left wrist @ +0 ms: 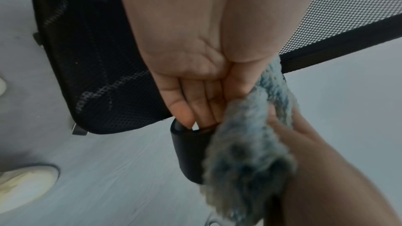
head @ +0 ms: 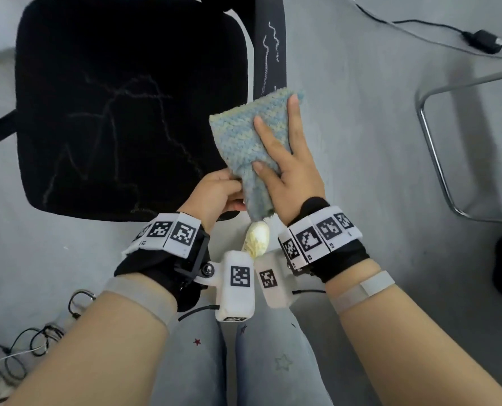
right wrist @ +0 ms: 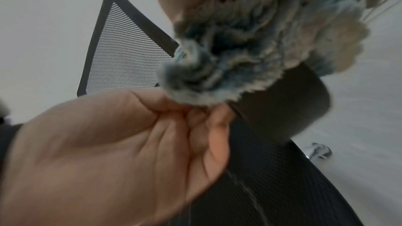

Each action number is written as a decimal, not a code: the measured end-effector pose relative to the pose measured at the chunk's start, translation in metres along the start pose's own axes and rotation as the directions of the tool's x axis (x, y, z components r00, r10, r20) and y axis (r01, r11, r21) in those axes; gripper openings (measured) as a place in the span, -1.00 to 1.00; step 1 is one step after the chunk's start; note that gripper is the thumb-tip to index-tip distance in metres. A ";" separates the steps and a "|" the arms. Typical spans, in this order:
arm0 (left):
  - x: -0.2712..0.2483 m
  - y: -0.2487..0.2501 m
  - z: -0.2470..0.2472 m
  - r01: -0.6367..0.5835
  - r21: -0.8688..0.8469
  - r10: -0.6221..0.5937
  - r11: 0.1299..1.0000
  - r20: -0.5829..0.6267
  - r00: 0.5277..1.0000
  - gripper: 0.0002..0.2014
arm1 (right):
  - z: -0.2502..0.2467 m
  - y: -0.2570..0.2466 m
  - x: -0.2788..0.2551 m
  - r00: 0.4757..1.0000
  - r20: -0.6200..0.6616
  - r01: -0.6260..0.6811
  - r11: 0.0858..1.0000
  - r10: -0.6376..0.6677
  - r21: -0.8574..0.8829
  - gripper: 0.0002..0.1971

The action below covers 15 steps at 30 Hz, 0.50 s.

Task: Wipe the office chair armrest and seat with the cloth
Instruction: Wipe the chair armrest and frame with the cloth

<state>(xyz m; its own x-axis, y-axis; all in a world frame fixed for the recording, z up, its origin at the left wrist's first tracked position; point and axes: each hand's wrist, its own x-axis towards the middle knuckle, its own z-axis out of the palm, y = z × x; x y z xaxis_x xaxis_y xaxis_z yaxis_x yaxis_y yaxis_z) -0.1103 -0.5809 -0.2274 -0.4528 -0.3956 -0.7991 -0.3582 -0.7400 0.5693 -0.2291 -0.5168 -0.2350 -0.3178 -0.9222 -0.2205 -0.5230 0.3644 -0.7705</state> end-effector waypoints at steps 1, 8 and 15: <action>0.000 0.000 -0.001 0.008 0.010 -0.008 1.000 -0.005 1.000 -0.68 | -0.003 -0.003 0.012 1.000 0.001 -0.011 1.000 0.011 0.001 -0.45; -0.006 -0.007 -0.009 -0.031 0.231 0.028 0.972 0.018 0.999 -0.74 | -0.013 -0.014 0.094 0.993 -0.057 -0.086 0.978 0.099 0.192 -0.50; -0.009 -0.016 -0.007 -0.115 0.336 0.138 0.935 -0.046 0.989 -0.72 | 0.012 0.000 -0.024 0.995 0.092 -0.042 0.988 0.028 0.146 -0.42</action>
<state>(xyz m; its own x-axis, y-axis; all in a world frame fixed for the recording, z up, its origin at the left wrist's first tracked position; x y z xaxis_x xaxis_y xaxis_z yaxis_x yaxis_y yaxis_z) -0.0944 -0.5695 -0.2310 -0.4598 -0.5184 -0.7210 -0.5571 -0.4639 0.6888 -0.2123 -0.4962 -0.2370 -0.2583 -0.9195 -0.2963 -0.3879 0.3796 -0.8399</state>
